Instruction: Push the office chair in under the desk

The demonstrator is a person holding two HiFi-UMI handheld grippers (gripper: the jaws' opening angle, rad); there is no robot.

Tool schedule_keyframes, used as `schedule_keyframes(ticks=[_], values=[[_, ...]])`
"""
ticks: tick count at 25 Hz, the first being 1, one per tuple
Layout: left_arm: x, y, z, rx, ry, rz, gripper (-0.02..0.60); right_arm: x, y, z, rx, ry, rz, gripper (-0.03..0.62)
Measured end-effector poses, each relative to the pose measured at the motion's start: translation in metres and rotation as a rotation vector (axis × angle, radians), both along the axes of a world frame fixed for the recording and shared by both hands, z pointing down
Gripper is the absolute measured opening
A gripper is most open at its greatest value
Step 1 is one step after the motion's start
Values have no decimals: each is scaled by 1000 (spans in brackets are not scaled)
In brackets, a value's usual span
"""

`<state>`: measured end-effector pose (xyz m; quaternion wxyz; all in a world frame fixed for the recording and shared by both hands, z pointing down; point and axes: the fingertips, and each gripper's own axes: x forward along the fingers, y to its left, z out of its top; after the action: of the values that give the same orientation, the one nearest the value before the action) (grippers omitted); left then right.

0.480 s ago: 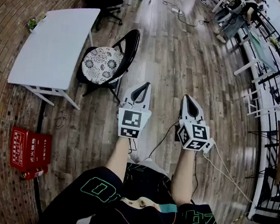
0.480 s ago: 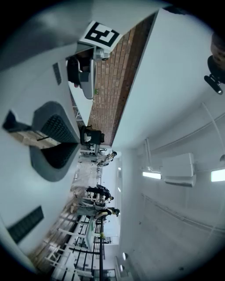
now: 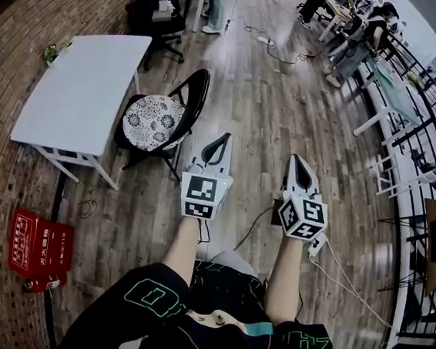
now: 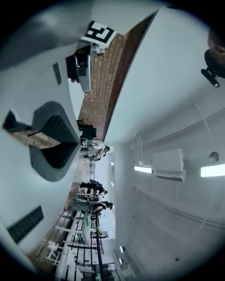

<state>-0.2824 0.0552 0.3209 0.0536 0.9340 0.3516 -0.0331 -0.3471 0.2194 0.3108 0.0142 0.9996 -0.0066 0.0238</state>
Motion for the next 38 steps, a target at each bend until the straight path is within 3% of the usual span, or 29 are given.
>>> schedule_keyframes(ticks=[7, 10, 21, 27, 32, 38], values=[[3, 11, 17, -33, -66, 38, 8, 0, 18, 20, 45, -28, 28, 5], [13, 21, 30, 18, -91, 40, 8, 14, 30, 25, 68, -30, 32, 4], [101, 24, 44, 102, -90, -110, 8, 121, 46, 49, 139, -58, -75, 5], [155, 40, 49, 139, -115, -139, 8, 184, 56, 56, 181, -52, -127, 5], [190, 93, 51, 311, -43, -105, 8, 222, 116, 55, 248, -26, -64, 3], [236, 152, 53, 261, -58, -48, 8, 259, 183, 56, 273, -7, -4, 5]])
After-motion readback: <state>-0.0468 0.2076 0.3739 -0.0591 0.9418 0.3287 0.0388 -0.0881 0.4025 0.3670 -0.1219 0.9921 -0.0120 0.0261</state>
